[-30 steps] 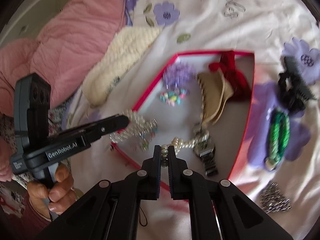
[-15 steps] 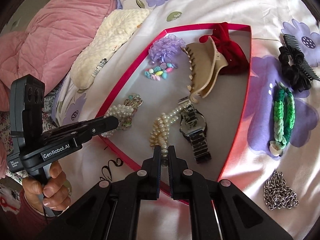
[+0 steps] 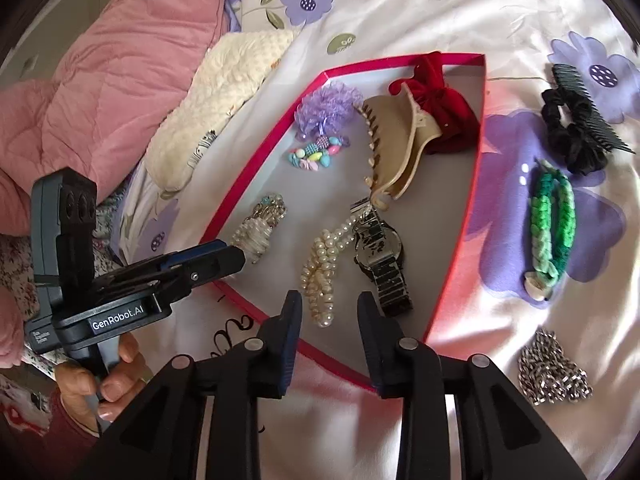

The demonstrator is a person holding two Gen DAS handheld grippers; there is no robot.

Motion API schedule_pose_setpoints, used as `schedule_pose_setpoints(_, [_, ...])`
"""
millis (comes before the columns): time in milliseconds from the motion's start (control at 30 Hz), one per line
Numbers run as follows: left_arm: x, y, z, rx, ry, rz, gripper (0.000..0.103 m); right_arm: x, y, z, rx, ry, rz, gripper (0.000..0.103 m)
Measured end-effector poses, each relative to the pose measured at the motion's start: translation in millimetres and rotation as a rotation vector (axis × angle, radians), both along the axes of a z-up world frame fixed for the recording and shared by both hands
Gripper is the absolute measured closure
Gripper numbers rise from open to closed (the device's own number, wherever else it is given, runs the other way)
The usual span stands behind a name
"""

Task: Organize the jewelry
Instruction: 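Carry both pearl pieces into the box and open both tools, then move both tools back toward the black comb and scrunchie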

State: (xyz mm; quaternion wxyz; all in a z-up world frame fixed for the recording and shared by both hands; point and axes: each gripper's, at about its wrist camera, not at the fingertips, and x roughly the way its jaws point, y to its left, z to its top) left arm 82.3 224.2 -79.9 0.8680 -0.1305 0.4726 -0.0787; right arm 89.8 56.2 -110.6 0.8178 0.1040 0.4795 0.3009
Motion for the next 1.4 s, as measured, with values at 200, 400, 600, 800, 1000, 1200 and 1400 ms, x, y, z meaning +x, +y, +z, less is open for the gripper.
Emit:
schedule_pose_setpoints(200, [-5, -4, 14, -0.008, -0.024, 0.009, 0.049, -12, -38, 18, 0.057, -0.039, -0.085, 0.068])
schedule_pose_setpoints(400, [-6, -21, 26, 0.005, -0.042, -0.007, 0.048, -20, -86, 28, 0.045, -0.075, -0.201, 0.068])
schedule_pose_setpoints(600, [-2, -48, 37, 0.001, -0.057, -0.049, 0.043, -19, -127, 23, 0.031, -0.068, -0.302, 0.068])
schedule_pose_setpoints(800, [5, -82, 44, 0.015, -0.064, -0.108, 0.043, -16, -156, 18, 0.037, -0.063, -0.361, 0.068])
schedule_pose_setpoints(1000, [20, -113, 48, 0.034, -0.070, -0.167, 0.043, -5, -173, 16, 0.038, -0.055, -0.385, 0.068])
schedule_pose_setpoints(1200, [43, -146, 52, 0.062, -0.074, -0.227, 0.043, 20, -185, 16, 0.036, -0.050, -0.403, 0.068])
schedule_pose_setpoints(1400, [81, -196, 49, 0.114, -0.079, -0.309, 0.043, 41, -206, 19, 0.039, -0.058, -0.432, 0.068])
